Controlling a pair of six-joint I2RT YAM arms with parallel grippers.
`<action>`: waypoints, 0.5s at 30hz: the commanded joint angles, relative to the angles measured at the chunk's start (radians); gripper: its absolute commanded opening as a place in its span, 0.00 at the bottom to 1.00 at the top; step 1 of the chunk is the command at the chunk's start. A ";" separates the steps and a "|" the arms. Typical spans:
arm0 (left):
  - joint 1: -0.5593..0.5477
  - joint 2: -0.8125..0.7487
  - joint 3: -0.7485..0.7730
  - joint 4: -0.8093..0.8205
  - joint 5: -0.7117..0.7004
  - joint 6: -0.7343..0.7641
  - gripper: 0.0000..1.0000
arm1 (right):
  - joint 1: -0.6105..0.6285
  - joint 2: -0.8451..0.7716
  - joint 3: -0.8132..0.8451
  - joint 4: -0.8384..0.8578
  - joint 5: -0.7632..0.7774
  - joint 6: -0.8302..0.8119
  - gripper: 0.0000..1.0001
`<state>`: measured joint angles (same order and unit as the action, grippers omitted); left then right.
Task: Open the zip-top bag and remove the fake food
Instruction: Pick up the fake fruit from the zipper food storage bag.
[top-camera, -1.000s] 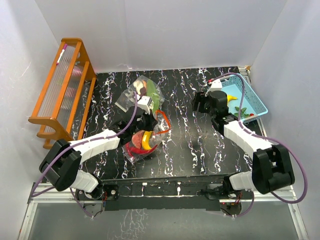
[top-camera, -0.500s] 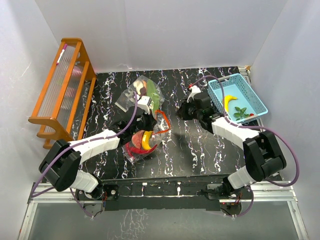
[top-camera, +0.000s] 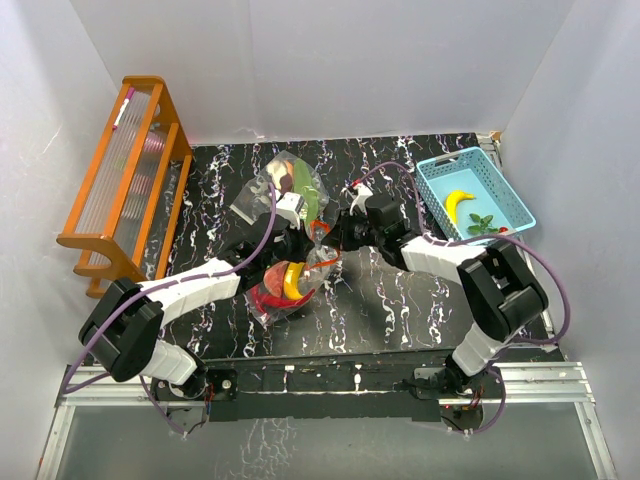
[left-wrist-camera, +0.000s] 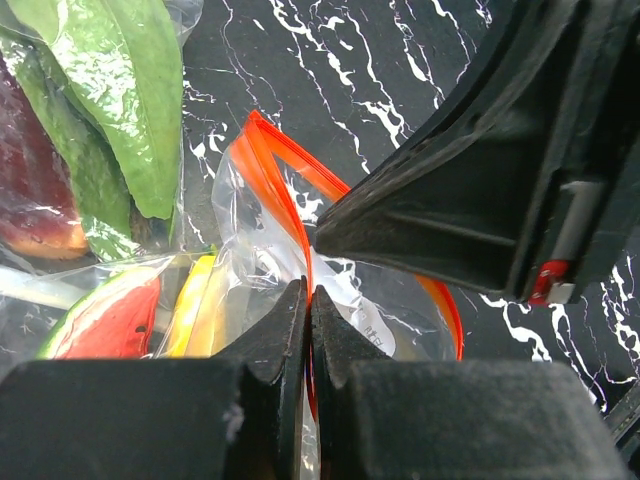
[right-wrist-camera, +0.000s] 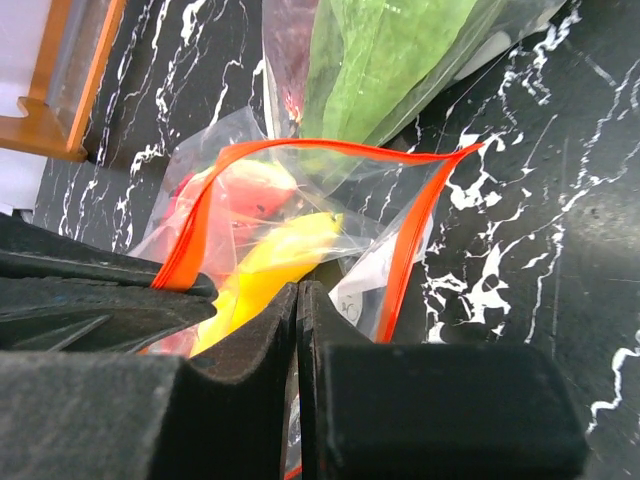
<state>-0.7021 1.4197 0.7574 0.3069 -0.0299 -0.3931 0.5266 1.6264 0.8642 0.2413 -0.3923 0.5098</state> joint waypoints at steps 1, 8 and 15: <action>0.004 -0.010 0.036 0.007 0.011 0.010 0.00 | 0.036 0.040 0.043 0.134 -0.059 0.061 0.08; 0.004 -0.026 0.029 0.020 0.032 -0.001 0.00 | 0.081 0.106 0.019 0.151 -0.017 0.059 0.07; 0.005 -0.033 0.035 0.022 0.057 -0.021 0.00 | 0.086 0.193 0.011 0.207 -0.019 0.083 0.07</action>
<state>-0.7021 1.4193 0.7574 0.3138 0.0017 -0.4026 0.6109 1.7901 0.8642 0.3569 -0.4171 0.5747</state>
